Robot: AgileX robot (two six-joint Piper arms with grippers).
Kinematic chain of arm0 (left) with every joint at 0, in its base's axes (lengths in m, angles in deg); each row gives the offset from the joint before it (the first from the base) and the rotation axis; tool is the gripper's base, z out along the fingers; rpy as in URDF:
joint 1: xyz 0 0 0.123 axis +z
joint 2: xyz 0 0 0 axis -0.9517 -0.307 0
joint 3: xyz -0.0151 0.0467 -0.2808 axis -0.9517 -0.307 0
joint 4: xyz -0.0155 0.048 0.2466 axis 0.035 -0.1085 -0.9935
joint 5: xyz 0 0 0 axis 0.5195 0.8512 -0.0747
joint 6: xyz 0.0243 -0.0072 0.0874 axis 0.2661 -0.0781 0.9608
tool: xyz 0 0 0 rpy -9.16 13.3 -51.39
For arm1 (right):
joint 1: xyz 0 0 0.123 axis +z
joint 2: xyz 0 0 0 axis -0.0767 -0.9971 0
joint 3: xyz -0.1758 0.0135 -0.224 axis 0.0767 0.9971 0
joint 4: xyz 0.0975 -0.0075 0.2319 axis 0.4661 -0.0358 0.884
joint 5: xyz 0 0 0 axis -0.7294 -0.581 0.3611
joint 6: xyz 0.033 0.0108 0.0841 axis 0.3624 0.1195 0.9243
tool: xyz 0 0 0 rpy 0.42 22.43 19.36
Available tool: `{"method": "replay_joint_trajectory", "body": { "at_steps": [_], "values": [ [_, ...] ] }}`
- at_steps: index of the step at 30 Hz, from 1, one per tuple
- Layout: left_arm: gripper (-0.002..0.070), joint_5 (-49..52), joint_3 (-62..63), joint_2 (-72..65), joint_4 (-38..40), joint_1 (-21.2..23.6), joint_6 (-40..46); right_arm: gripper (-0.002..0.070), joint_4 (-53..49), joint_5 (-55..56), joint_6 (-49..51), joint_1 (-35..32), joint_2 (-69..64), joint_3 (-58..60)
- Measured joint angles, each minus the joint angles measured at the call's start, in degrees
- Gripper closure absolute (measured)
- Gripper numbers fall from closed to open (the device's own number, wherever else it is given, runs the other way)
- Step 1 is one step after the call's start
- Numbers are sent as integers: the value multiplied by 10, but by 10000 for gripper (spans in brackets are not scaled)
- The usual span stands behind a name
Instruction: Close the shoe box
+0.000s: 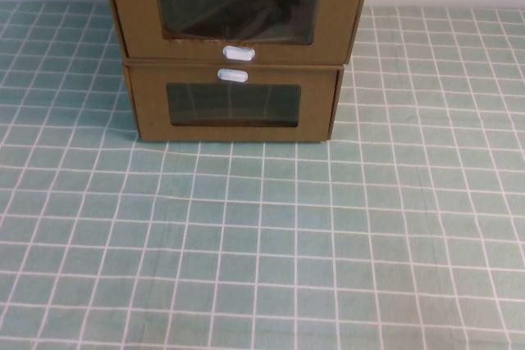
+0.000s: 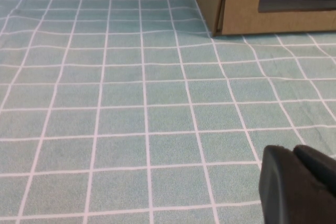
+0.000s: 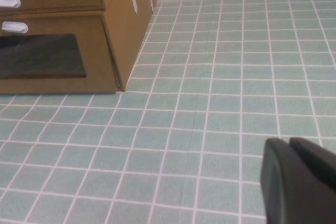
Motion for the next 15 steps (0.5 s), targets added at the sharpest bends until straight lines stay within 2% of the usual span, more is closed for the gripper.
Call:
{"method": "replay_joint_trajectory", "body": {
  "at_steps": [6,11,15],
  "values": [
    [680,0,0,0,0,0,0,690,-14,0,0,-21,0,0],
    [680,0,0,0,0,0,0,690,28,38,0,-117,0,0],
    [680,0,0,0,0,0,0,690,44,81,0,-167,0,0]
  ]
}}
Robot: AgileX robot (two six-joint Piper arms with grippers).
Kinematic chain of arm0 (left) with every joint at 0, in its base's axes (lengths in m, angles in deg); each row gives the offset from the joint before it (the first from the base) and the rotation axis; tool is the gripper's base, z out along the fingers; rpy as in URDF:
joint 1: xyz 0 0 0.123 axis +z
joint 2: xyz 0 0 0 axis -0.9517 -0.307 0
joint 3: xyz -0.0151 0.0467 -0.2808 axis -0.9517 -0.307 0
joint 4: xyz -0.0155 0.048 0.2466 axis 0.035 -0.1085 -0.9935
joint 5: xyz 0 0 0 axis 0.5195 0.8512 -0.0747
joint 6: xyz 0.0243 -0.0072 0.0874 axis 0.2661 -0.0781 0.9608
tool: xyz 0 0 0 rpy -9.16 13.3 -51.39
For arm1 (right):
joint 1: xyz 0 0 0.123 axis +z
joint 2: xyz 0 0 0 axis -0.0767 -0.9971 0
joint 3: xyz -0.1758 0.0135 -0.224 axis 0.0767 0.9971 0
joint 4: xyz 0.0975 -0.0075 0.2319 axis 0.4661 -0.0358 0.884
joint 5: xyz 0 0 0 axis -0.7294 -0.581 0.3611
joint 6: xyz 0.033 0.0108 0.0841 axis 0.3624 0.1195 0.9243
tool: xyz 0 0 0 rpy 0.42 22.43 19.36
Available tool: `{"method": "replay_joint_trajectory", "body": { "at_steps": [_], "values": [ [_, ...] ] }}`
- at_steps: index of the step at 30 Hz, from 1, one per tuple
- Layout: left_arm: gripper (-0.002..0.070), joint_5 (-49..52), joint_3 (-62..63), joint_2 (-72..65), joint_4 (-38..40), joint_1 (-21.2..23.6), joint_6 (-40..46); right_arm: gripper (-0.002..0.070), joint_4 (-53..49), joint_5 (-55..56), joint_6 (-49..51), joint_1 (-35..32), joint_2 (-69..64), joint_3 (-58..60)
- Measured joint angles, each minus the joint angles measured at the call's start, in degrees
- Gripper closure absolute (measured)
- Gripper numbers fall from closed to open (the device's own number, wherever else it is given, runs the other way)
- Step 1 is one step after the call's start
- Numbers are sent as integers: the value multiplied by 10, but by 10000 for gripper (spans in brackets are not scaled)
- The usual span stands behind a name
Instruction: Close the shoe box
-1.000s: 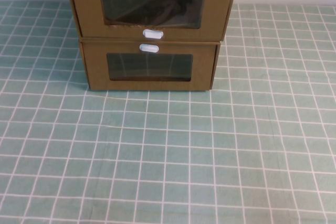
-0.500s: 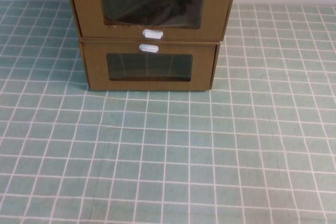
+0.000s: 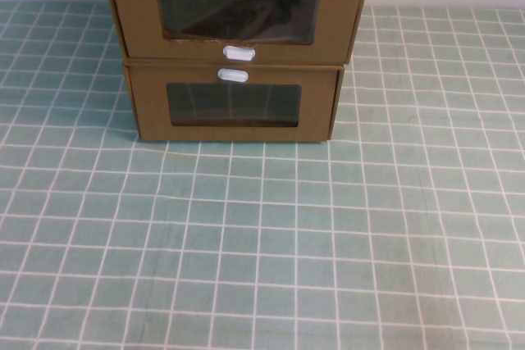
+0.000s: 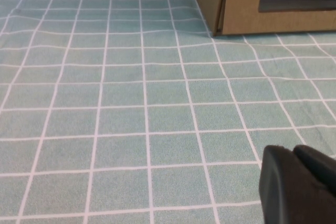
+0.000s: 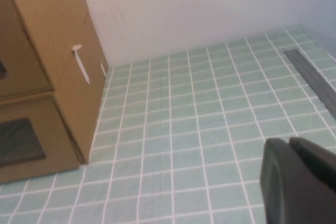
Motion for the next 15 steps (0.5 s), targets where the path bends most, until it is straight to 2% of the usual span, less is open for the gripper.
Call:
{"method": "replay_joint_trajectory", "body": {
  "at_steps": [9,15],
  "values": [
    [680,1,0,0,0,0,0,690,-37,83,-22,-4,16,12],
    [680,1,0,1,0,0,0,690,85,30,-199,-14,40,48]
  ]
}}
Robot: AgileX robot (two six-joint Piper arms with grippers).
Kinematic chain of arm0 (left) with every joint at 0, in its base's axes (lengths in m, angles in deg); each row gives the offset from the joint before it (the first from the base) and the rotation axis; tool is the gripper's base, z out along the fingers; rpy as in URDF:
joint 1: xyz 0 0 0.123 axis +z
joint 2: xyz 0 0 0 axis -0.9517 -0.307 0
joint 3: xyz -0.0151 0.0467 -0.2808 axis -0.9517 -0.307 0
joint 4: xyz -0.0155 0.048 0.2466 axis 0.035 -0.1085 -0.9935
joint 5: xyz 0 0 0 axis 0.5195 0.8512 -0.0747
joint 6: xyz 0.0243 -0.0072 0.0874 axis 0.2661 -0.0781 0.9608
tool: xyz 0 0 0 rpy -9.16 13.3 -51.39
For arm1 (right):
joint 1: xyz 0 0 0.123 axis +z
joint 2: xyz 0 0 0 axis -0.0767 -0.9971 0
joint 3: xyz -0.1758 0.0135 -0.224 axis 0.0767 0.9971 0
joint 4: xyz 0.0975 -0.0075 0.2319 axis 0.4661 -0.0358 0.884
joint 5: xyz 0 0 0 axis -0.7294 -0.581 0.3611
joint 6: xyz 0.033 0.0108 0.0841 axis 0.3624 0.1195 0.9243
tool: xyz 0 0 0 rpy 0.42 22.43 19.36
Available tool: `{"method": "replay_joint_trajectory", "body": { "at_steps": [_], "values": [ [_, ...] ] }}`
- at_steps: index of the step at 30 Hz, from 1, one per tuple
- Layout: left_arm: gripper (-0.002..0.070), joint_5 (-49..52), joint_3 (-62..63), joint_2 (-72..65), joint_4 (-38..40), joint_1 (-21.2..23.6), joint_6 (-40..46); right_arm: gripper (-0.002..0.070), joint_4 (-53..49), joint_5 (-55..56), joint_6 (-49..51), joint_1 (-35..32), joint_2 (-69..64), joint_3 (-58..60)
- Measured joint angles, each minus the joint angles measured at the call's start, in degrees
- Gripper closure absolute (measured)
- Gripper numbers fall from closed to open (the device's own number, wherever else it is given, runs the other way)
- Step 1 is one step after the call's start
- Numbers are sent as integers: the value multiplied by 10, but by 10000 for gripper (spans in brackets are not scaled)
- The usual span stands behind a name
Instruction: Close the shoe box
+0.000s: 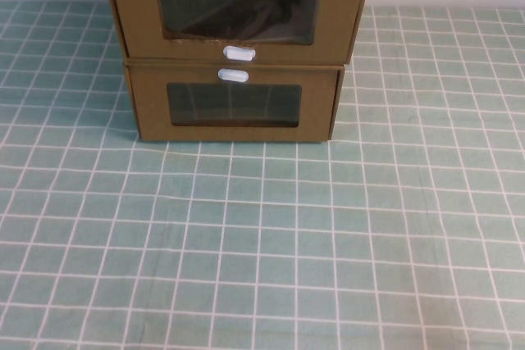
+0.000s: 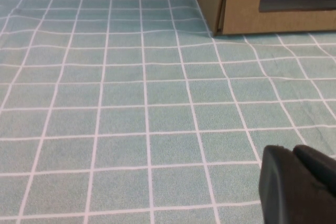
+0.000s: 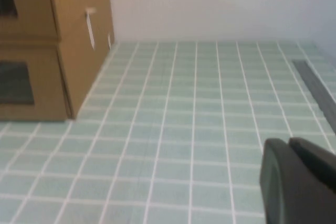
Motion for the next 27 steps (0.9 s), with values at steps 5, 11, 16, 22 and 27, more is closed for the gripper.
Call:
{"method": "replay_joint_trajectory", "body": {
  "at_steps": [5,11,16,22,27],
  "values": [
    [680,0,0,0,0,0,0,690,93,-20,-90,-48,23,45],
    [680,0,0,0,0,0,0,690,190,18,-154,-104,58,116],
    [680,0,0,0,0,0,0,690,212,19,-175,-116,58,145],
    [680,0,0,0,0,0,0,690,214,12,-222,-116,58,145],
    [680,0,0,0,0,0,0,690,214,12,-232,-116,58,145]
  ]
}}
